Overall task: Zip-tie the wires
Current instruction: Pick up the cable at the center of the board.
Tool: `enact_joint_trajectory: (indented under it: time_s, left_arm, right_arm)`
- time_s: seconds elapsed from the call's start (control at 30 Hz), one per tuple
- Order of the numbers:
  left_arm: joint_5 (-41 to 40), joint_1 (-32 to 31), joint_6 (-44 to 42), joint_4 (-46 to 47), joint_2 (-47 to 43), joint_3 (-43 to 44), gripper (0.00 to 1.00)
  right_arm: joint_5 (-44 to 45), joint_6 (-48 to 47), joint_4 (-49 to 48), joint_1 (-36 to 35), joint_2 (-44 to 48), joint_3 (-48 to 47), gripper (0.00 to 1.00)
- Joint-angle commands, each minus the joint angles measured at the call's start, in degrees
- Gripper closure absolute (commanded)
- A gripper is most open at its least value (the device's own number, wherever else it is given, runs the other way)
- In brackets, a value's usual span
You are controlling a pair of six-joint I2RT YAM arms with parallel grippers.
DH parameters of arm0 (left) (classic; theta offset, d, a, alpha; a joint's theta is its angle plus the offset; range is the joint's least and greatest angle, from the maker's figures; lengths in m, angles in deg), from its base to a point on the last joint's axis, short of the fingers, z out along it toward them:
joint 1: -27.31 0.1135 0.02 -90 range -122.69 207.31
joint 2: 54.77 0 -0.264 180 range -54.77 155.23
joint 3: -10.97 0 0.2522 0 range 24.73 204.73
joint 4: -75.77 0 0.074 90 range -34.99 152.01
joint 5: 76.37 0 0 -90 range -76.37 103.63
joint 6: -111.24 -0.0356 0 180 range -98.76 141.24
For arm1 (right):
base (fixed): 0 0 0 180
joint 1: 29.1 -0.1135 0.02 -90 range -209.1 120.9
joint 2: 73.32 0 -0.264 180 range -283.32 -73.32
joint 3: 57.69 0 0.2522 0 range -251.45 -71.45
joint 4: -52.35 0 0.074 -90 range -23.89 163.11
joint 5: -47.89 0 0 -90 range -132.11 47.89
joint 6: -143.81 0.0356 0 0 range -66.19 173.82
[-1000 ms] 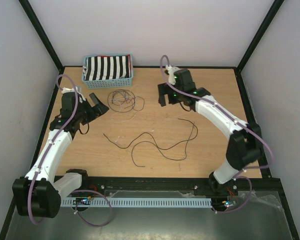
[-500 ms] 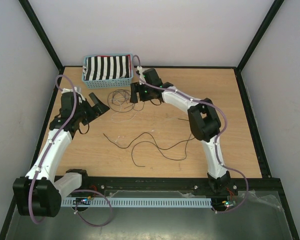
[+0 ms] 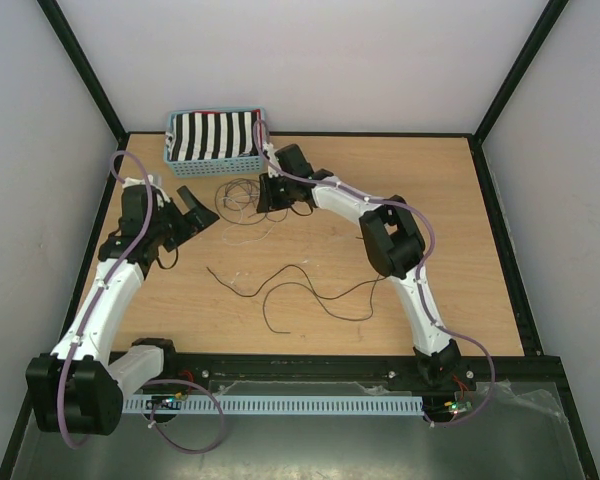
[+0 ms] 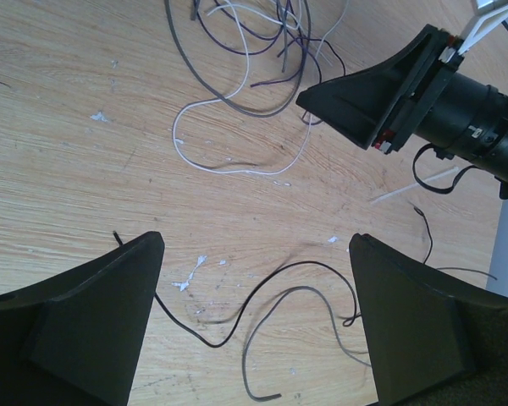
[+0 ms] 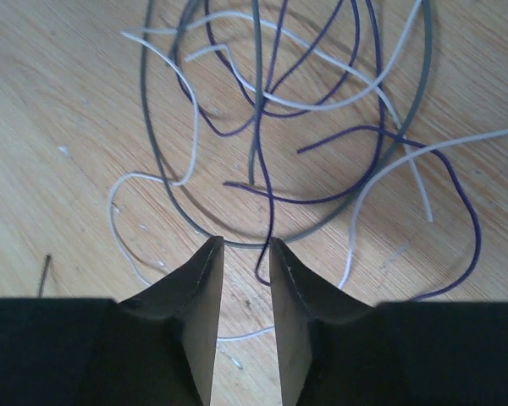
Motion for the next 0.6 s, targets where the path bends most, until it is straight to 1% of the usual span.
enact_joint_trajectory:
  time_s: [0.0,0.07,0.17,0.2,0.23,0.43,0.57]
  left_arm:
    - [0.52,0.52,-0.17,0.31,-1.18,-0.45,0.08]
    - [0.52,0.68,-0.24,0.04,-1.06,-0.28,0.07]
    - [0.93,0.79,-0.2,0.05,-0.9,-0.09,0.08]
    - [1.12,0.87,-0.24,0.1,-0.93,-0.01,0.08]
    - [1.2,0.88,-0.2,0.05,-1.01,-0.03,0.08]
    - [2.46,1.75,0.53,0.38,-1.72,-0.01,0.07]
    - [4.53,2.88,1.07,1.99,-1.91,0.1,0.07]
  right_arm:
    - [-1.48,-0.68,0.24,-0.29,0.36,-4.19,0.69]
    - [-1.57,-1.17,1.26,-0.29,1.28,-5.64,0.81]
    - [-0.66,-2.25,2.5,-0.27,3.69,-7.0,0.96]
    - [-0.4,-2.62,2.74,-0.29,4.58,-7.3,0.99]
    - [-0.15,-3.01,3.1,-0.28,5.52,-7.76,1.0]
    - [1.89,-4.66,4.33,-0.29,11.05,-10.5,1.0]
    - [3.8,-4.26,4.51,-0.25,13.4,-15.66,1.0]
